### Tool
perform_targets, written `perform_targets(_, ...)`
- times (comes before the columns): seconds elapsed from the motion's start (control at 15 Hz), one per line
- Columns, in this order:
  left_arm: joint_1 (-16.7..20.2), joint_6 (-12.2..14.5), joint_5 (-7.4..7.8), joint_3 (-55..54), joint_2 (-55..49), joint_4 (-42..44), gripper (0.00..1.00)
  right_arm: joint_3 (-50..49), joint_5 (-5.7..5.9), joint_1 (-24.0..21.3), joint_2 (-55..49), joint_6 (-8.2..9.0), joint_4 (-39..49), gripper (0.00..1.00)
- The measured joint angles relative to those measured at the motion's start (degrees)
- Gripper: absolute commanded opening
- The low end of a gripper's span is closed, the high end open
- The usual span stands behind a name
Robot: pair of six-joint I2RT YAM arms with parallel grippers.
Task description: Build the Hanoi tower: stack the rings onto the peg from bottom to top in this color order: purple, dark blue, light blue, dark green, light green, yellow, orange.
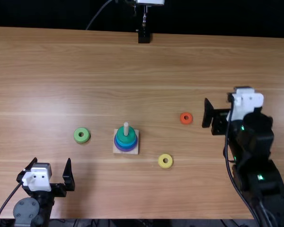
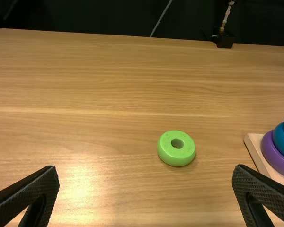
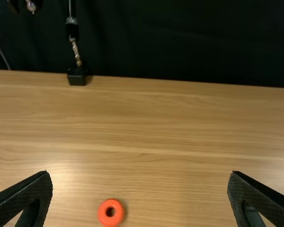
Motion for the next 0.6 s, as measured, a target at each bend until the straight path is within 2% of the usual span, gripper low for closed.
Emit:
perform_targets(0.13, 0.00, 0.02, -0.02, 0.02, 0.00, 0.00, 1.00, -6.84, 0.02, -2.67, -8.02, -0.66, 2.84, 1.00)
perform_targets(0.27, 0.02, 0.00, 0.00, 0.02, 0.00, 0.04, 1.00, -13.49, -0.26, -3.61, -15.98, -0.92, 3.34, 1.00)
perform_targets(0.4, 0.00, 0.00, -0.02, 0.02, 0.00, 0.00, 1.00, -20.90, -0.39, -6.64, -24.48, -0.90, 3.37, 1.00)
perform_targets(0.6, 0.02, 0.00, 0.02, 0.00, 0.02, 0.02, 1.00, -31.74, -0.42, -7.23, -37.46, -1.03, 3.41, 1.00)
